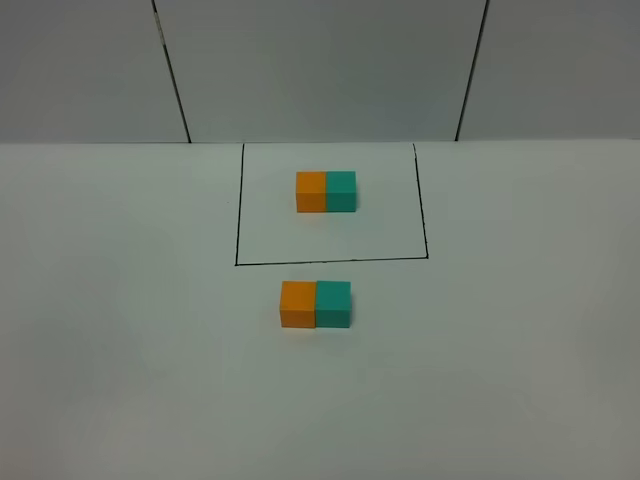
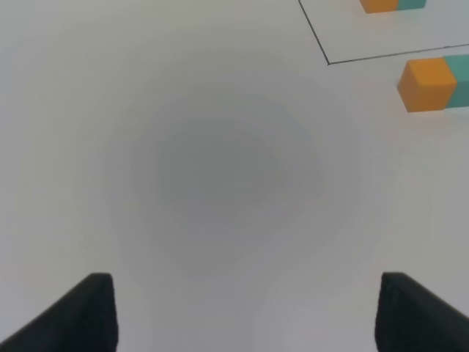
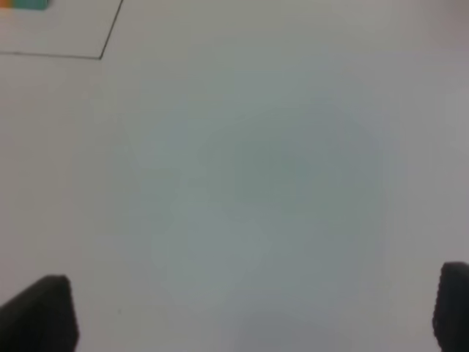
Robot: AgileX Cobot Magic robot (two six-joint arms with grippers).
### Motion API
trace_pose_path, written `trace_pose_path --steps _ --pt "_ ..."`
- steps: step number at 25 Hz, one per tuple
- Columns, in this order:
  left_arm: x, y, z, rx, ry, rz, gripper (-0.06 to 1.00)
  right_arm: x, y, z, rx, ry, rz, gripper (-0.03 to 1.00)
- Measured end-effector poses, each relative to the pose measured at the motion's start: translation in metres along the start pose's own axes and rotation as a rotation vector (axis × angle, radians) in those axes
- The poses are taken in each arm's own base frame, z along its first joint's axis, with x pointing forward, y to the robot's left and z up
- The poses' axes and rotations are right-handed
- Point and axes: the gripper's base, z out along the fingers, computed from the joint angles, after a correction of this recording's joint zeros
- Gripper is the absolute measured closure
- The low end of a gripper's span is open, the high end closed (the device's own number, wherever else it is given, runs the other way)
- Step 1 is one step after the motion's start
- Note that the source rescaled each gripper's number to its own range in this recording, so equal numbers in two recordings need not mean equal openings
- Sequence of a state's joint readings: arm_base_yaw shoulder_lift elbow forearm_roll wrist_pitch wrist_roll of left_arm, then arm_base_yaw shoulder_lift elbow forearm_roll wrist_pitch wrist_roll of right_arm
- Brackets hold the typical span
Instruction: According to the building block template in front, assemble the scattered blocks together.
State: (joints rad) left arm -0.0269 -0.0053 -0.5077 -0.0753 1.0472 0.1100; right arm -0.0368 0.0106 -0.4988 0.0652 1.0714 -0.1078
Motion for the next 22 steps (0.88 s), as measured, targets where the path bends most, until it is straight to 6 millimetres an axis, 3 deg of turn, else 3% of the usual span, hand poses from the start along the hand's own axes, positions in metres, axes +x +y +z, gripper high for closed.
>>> trace_pose_path --steps 10,19,22 --pt "0.0 0.0 0.0 0.0 0.0 0.0 0.32 0.0001 -0.0009 -0.0001 -0.001 0.001 0.0 -0.03" --pt "0.0 0.0 0.0 0.0 0.0 0.0 0.32 0.0001 -0.0011 -0.0001 -0.007 0.0 0.001 0.2" --pt "0.0 0.0 0.0 0.0 0.0 0.0 0.32 0.0002 -0.0011 -0.0001 -0.015 0.0 -0.002 0.23"
